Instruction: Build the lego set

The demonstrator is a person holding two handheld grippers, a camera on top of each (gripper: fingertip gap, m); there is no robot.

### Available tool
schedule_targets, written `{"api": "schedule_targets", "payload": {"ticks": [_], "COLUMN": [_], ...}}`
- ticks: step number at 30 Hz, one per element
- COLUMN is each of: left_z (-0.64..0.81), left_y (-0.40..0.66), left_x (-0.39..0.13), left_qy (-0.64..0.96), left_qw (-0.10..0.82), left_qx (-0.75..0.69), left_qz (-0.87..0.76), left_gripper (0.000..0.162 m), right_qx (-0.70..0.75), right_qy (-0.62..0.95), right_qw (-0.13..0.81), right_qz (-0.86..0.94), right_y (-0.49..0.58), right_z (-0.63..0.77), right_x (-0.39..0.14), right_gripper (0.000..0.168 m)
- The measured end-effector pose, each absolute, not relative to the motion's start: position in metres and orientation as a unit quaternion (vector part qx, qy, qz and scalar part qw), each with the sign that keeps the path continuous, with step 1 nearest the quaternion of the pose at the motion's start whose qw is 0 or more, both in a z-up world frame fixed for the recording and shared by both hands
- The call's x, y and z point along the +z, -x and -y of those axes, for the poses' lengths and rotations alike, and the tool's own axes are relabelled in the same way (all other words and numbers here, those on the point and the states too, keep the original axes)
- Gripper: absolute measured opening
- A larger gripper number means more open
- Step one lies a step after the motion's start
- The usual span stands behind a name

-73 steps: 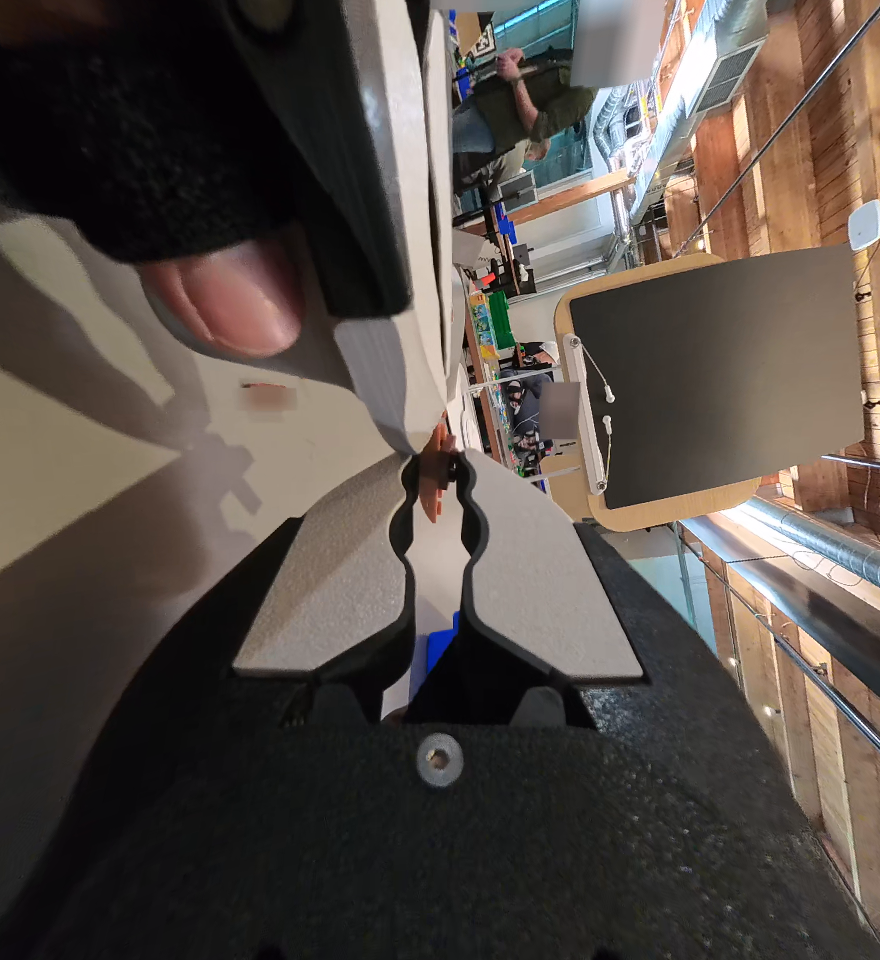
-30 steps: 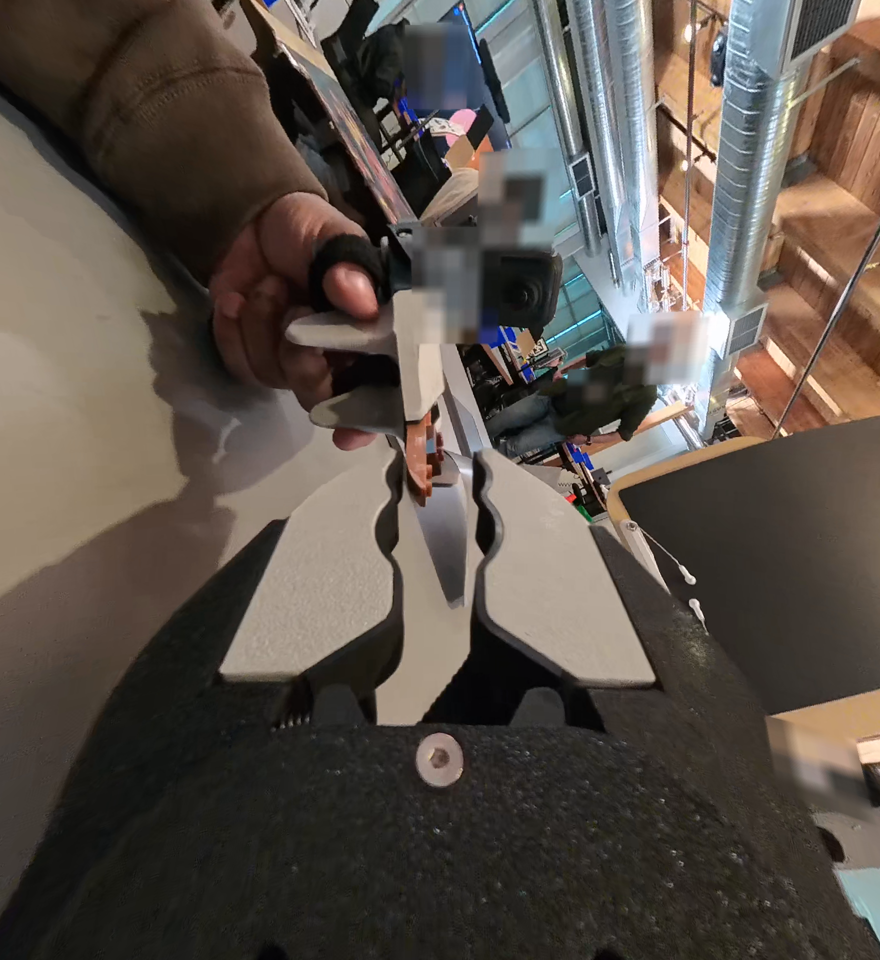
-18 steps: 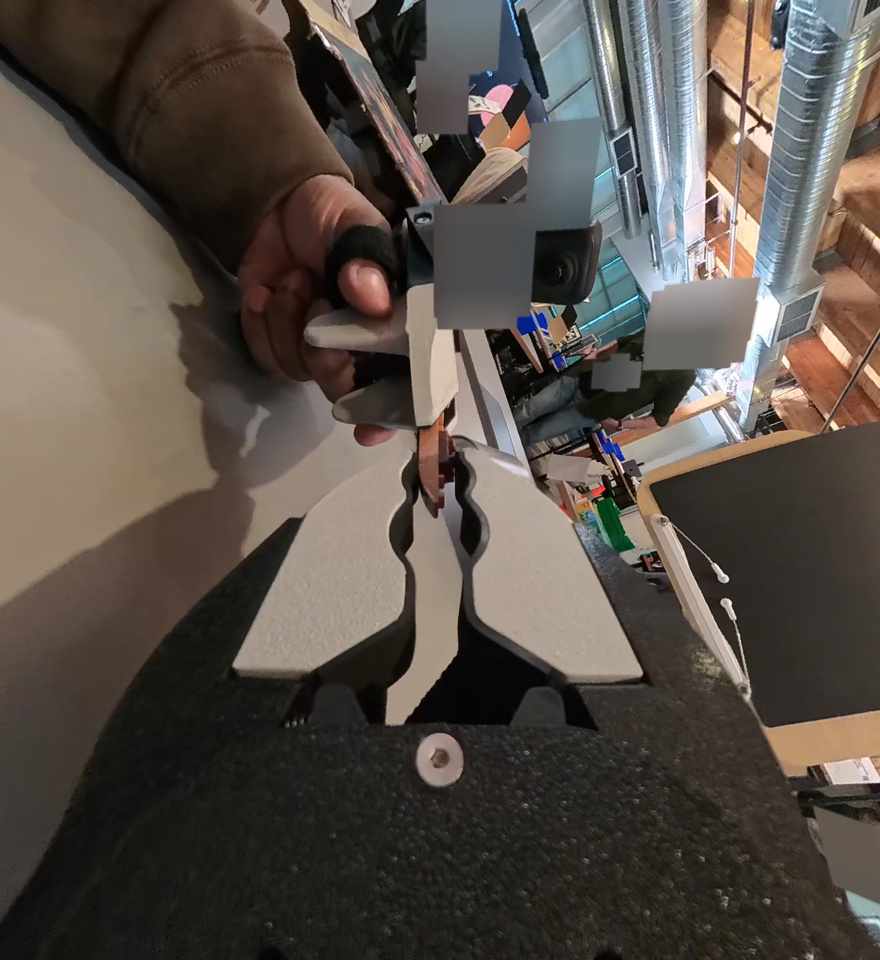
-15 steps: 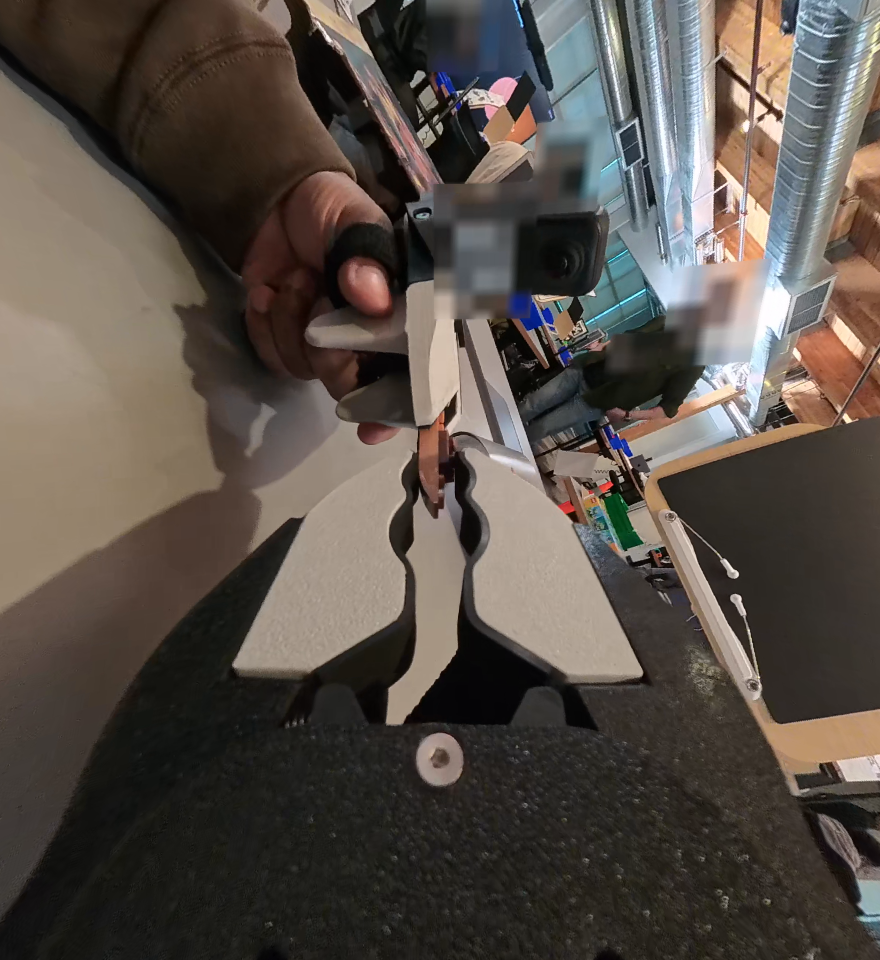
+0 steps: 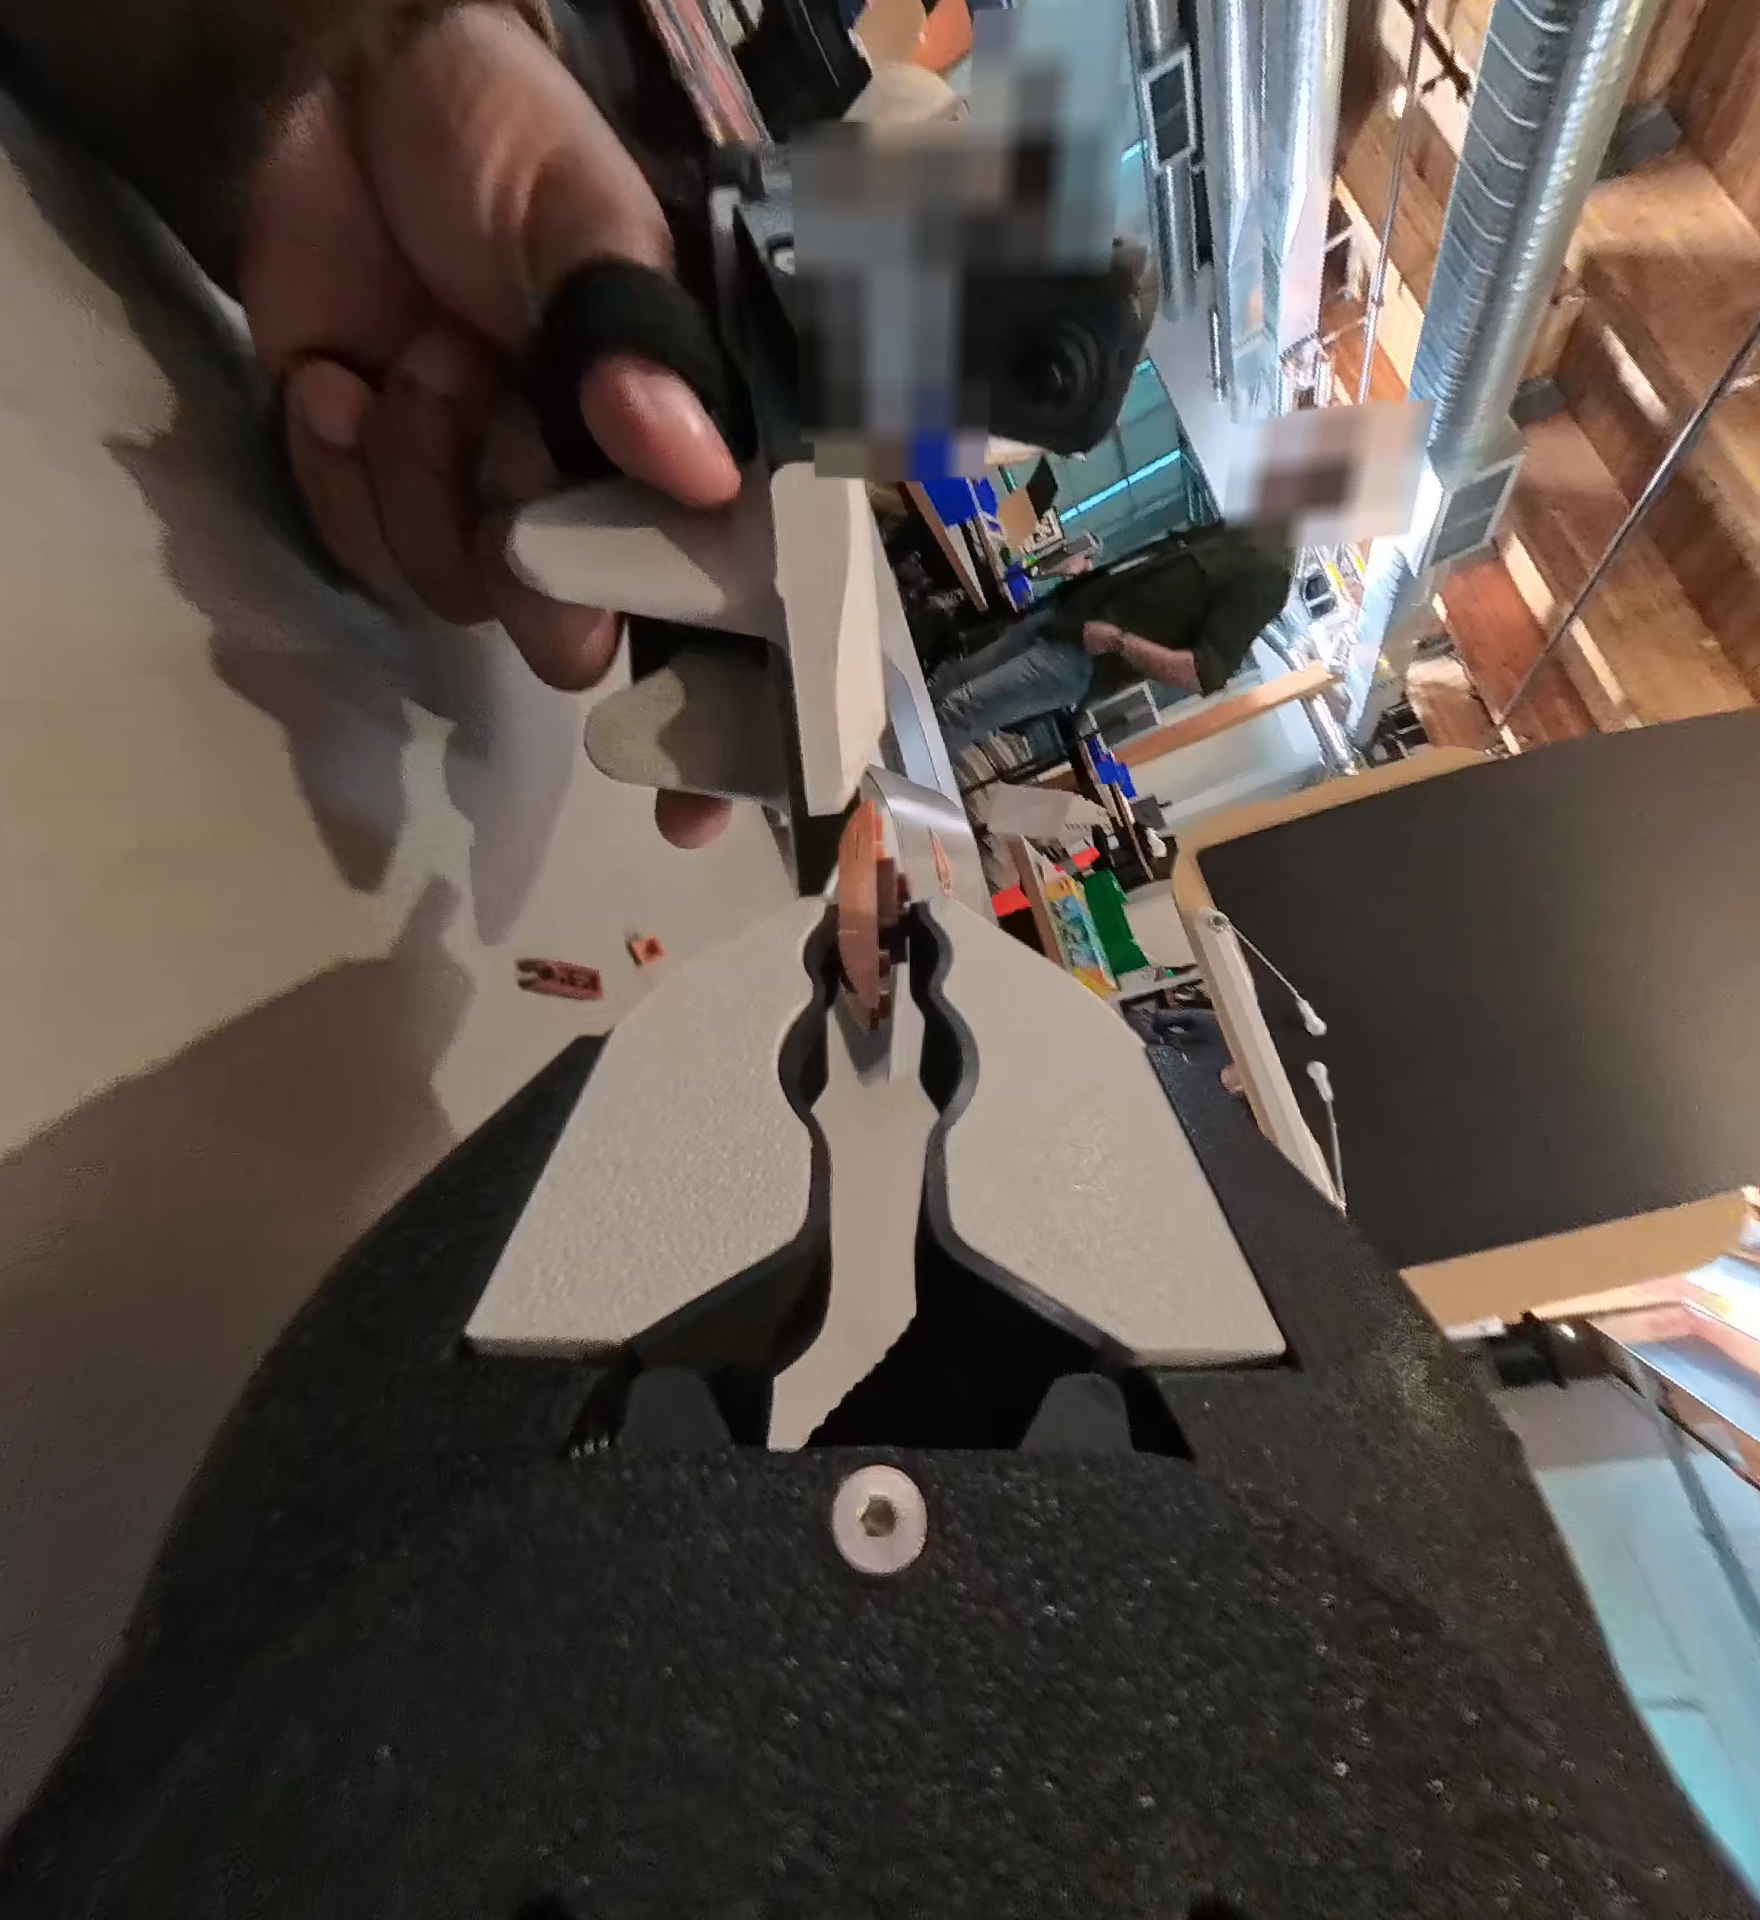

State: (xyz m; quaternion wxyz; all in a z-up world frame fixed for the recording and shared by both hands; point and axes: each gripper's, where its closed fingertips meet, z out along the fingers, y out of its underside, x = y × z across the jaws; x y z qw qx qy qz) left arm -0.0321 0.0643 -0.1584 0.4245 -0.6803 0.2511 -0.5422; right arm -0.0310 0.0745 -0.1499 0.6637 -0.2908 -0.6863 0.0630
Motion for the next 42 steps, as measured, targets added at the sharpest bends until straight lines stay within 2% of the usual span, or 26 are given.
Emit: {"api": "schedule_targets", "payload": {"ticks": [6,10,14,23,29,35,42], "left_z": [-0.071,-0.064,-0.058,-0.049,-0.038,-0.036,-0.024], "left_y": [0.034,0.028,0.027,0.034,0.043,0.049,0.043], "left_x": [-0.157,-0.154,-0.147,-0.124,-0.091,-0.081,-0.085], "left_qy": [0.696,0.681,0.653,0.567,0.464,0.399,0.370], "left_qw": [0.456,0.459,0.465,0.435,0.411,0.391,0.359], "left_qx": [-0.522,-0.531,-0.553,-0.654,-0.725,-0.774,-0.793], "left_qz": [-0.187,-0.210,-0.228,-0.249,-0.300,-0.299,-0.323], "left_gripper": [0.028,0.014,0.008,0.008,0.008,0.008,0.008], "right_qx": [0.033,0.032,0.056,0.138,0.218,0.249,0.245], "right_qy": [0.291,0.291,0.294,0.260,0.230,0.197,0.151], "right_qw": [0.664,0.667,0.673,0.686,0.694,0.692,0.705], "right_qz": [0.688,0.685,0.676,0.666,0.647,0.648,0.648], "right_y": [0.033,0.034,0.033,0.030,0.036,0.050,0.055], "right_z": [-0.072,-0.070,-0.068,-0.061,-0.057,-0.059,-0.042], "right_x": [-0.153,-0.152,-0.147,-0.125,-0.099,-0.089,-0.091], "right_gripper": [0.012,0.012,0.013,0.027,0.039,0.041,0.033]}}
